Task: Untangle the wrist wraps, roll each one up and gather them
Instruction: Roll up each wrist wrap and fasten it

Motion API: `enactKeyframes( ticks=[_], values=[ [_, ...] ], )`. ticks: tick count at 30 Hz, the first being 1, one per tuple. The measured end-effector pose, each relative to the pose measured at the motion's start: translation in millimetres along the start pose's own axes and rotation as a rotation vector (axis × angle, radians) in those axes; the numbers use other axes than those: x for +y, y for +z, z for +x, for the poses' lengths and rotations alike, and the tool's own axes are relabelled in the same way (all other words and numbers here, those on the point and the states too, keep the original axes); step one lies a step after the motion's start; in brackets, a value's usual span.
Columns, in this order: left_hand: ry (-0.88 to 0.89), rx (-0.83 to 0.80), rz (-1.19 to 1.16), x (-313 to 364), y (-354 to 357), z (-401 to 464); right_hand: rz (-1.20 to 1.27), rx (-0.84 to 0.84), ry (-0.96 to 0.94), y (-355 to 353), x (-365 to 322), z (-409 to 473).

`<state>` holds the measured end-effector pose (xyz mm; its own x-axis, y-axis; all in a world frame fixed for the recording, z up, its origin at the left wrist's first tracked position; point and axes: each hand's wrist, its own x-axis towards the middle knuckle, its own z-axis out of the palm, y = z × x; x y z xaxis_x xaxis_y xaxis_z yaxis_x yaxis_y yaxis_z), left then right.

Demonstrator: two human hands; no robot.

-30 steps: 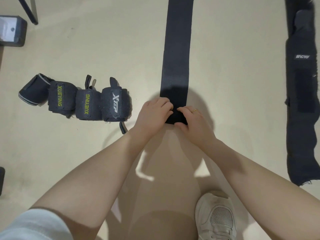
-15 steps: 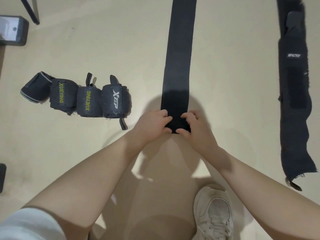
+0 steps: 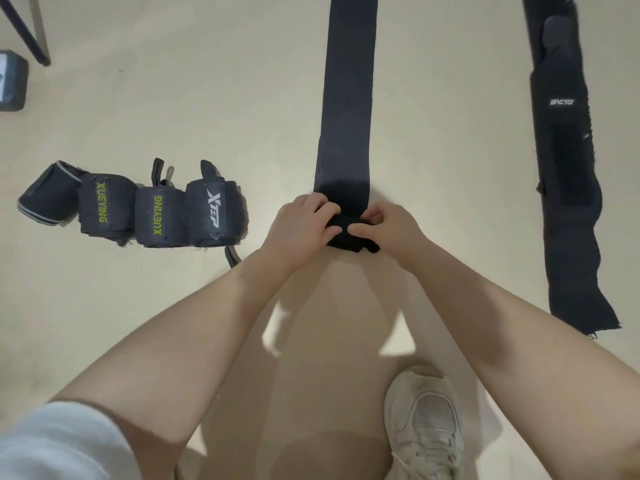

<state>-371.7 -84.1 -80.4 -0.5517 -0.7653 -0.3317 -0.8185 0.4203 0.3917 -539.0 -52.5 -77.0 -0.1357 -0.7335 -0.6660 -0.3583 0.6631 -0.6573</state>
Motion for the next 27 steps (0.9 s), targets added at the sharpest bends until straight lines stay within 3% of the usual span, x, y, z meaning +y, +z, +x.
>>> enactKeyframes(
  ticks=[4,8,11,16,20,22,24,26,27],
  values=[
    [0.022,-0.055,0.016,-5,-6,3,0.199,0.015,0.086,1,10,-1],
    [0.038,-0.054,0.06,-5,-8,0,0.515,-0.087,0.169,-6,25,-16],
    [0.039,-0.064,0.092,-2,-6,-3,0.276,-0.153,0.076,-8,31,-23],
    [0.053,-0.089,0.171,1,-6,-7,0.027,-0.044,0.018,-21,29,-25],
    [0.027,-0.113,0.216,7,-5,-9,0.058,-0.043,0.179,-28,33,-28],
    [0.04,-0.151,0.243,11,-6,-8,-0.101,-0.012,0.252,-21,32,-23],
    [0.069,-0.199,0.277,14,-8,-8,-0.503,0.144,0.132,-13,27,-23],
    [0.103,-0.25,0.321,14,-8,-12,-0.698,0.278,-0.281,-4,21,-36],
    [0.112,-0.278,0.33,14,-8,-15,-0.676,0.227,-0.47,4,22,-42]
  ],
)
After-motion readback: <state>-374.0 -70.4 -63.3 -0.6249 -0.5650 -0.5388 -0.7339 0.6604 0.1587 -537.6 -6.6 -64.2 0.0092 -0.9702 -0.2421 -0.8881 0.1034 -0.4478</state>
